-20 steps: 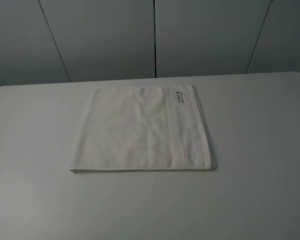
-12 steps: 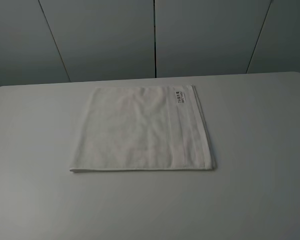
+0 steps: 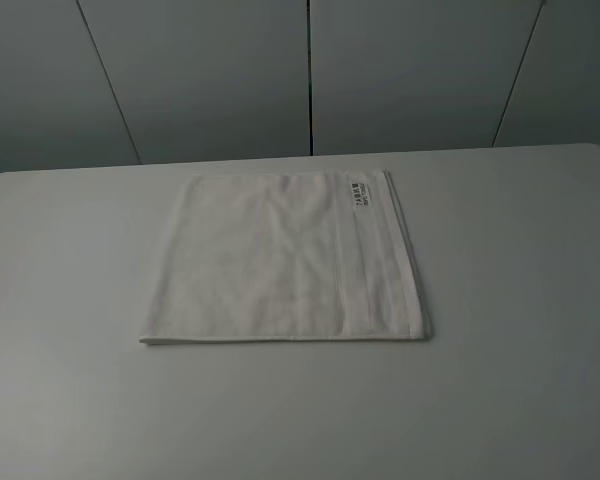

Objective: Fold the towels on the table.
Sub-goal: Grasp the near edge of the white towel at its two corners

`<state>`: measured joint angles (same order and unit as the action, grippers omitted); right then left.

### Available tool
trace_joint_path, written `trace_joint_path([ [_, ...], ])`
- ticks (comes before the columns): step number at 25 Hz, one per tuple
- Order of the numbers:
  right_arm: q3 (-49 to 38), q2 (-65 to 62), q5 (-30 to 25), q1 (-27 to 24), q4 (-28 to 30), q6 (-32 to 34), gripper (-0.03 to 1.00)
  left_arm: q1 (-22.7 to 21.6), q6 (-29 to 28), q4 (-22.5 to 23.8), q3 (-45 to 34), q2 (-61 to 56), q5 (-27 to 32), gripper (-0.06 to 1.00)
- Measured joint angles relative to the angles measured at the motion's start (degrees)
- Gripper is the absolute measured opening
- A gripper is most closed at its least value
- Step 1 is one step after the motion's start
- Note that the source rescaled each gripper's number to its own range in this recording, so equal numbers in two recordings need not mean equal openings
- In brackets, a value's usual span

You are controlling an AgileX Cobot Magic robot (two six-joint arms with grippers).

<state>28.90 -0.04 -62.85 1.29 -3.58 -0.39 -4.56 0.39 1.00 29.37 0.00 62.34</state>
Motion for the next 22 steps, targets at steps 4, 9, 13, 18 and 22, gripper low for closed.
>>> trace_joint_path([
  [4, 0.00, 0.00, 0.00, 0.00, 0.00, 0.00, 1.00, 0.00, 0.00, 0.00, 0.00, 0.00, 0.00, 0.99],
  [9, 0.00, 0.00, 0.00, 0.00, 0.00, 0.00, 1.00, 0.00, 0.00, 0.00, 0.00, 0.00, 0.00, 0.99],
  [13, 0.00, 0.00, 0.00, 0.00, -0.48, 0.00, 1.00, 0.00, 0.00, 0.00, 0.00, 0.00, 0.00, 0.99],
  [18, 0.00, 0.00, 0.00, 0.00, -0.48, 0.00, 1.00, 0.00, 0.00, 0.00, 0.00, 0.00, 0.00, 0.99],
  [22, 0.00, 0.00, 0.00, 0.00, -0.73, 0.00, 1.00, 0.00, 0.00, -0.30, 0.00, 0.00, 0.00, 0.99],
])
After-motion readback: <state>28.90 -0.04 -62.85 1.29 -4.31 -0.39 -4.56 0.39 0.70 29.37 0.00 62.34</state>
